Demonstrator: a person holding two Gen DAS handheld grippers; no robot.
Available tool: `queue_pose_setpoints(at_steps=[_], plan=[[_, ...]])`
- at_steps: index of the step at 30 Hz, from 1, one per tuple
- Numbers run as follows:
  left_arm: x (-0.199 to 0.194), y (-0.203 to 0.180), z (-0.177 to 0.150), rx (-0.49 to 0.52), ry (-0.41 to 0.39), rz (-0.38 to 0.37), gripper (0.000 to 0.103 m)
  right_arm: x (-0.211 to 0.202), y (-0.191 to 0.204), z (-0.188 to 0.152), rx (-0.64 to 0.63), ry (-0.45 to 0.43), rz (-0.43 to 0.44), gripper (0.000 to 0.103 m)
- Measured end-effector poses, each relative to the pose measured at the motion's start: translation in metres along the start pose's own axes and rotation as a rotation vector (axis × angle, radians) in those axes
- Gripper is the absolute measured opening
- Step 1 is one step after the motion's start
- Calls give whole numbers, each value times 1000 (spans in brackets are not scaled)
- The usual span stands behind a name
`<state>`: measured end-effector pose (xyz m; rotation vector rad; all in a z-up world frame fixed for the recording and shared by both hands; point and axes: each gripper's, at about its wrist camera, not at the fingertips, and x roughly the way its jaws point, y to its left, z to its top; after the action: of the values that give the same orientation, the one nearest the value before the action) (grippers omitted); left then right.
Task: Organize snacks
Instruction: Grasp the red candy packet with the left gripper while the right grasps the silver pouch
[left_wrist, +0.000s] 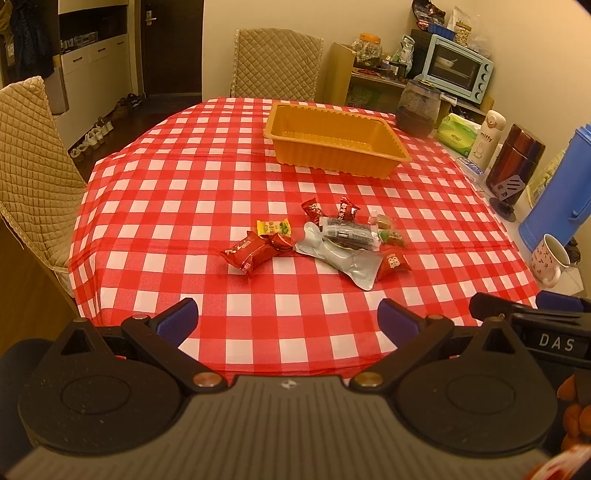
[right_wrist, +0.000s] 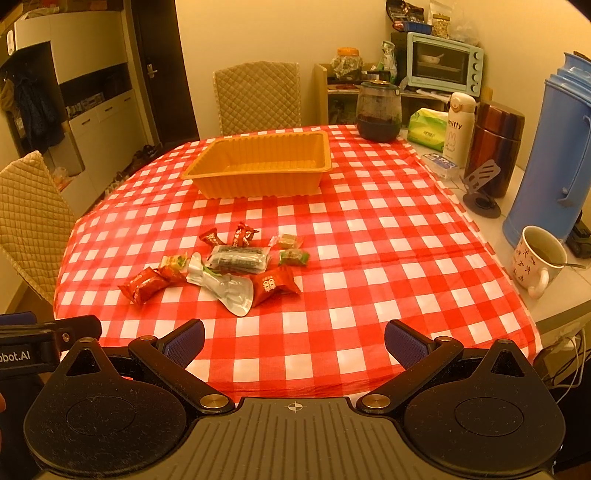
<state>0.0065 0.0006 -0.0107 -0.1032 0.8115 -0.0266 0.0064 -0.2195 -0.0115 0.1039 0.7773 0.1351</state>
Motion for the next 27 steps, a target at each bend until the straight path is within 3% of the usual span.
queue_pose_setpoints(at_steps=[10, 15, 22, 27], plan=[[35, 20, 7, 7, 35, 19, 102, 30, -9, -4, 34, 18, 1, 102], [61, 33, 12, 34, 46, 36, 94, 45, -11, -3, 37, 21, 5, 102], [103, 39, 25, 191, 62, 51, 84, 80, -2, -2, 14, 42, 37, 102], [131, 38, 31, 305, 65, 47, 77, 106, 10, -1, -38, 65, 65, 89]])
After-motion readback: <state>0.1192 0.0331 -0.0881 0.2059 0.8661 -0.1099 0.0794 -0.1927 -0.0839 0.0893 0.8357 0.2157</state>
